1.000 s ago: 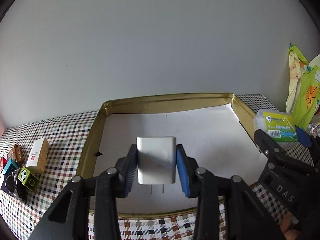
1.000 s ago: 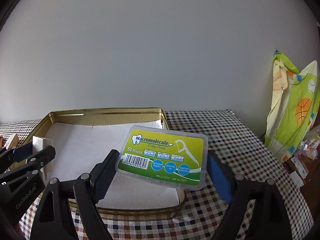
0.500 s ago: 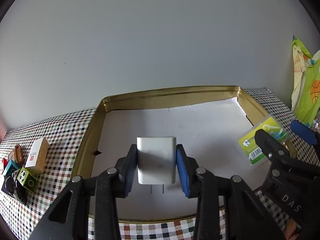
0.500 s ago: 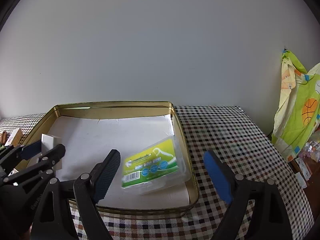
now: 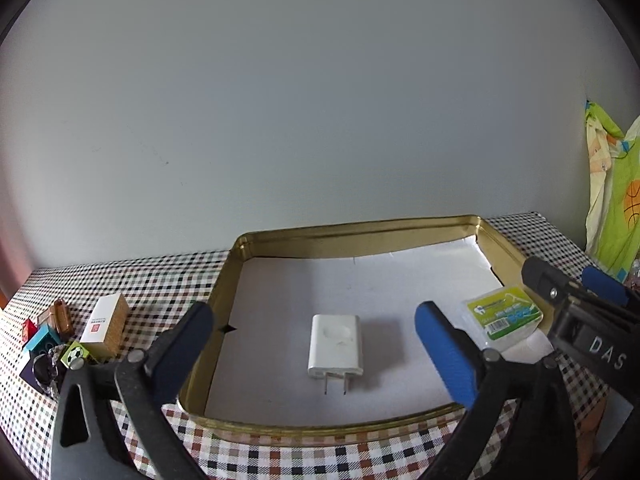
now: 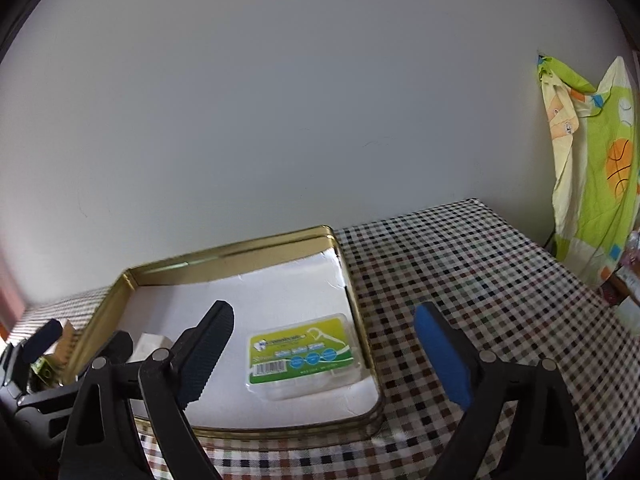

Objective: Organize rigid objects
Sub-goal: 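Lower and release the floss box and charger into the gold tin, then move both open grippers back toward the remaining blocks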

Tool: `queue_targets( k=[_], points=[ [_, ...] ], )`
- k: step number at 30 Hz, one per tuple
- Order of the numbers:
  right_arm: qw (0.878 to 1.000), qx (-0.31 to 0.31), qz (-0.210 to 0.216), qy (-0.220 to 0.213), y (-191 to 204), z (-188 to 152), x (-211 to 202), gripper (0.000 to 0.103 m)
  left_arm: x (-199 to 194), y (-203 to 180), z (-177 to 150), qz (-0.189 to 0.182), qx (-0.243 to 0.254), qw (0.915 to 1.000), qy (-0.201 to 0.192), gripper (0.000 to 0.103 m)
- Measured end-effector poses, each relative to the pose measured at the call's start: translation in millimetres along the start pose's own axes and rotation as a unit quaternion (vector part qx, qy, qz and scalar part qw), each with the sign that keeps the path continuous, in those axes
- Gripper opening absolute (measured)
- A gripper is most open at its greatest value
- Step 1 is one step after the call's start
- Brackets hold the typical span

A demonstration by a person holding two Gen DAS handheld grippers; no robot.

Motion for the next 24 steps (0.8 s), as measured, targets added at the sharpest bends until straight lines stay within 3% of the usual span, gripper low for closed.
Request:
queue_targets(
  k=[3, 7, 10, 13, 16, 24],
  points=[
    [0.999, -0.011, -0.016, -0.031, -1, 7, -12, 0.093, -2, 5, -1, 0.011, 0.001, 0.9999, -0.004, 0.102],
    [0.986, -0.03, -0.06, -0.151, -2, 21, -54, 0.093, -12, 18, 0, 0.028, 0.005, 0.9993, -0.023, 0.102],
    [0.976, -0.035, -0.067, -0.202, 0, 23, -73, 0.093, -20, 29, 1, 0.047, 0.018, 0.9977, -0.044, 0.102],
    [0.978, -0.055, -0.071, -0.188, 8, 21, -66, 0.093, -23, 41, -1, 0.062, 0.03, 0.9963, -0.05, 0.102],
    [0.98, -0.06, -0.074, -0.172, 10, 18, -61, 0.093, -27, 53, -1, 0.054, 0.007, 0.9974, -0.047, 0.102],
    [0.979, -0.024, -0.098, -0.174, 7, 9, -79, 0.093, -35, 68, -5, 0.048, -0.007, 0.9981, -0.038, 0.102]
  ],
)
Point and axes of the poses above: each gripper's, at about its wrist camera, not at the fingertips, and x roughly the way its jaws point, y to its left, z to its top, the point moved 8 cm from there along x, roughly the way its jaws point, and after that the axes turned 12 degrees about -x, right-handed, at the moved point
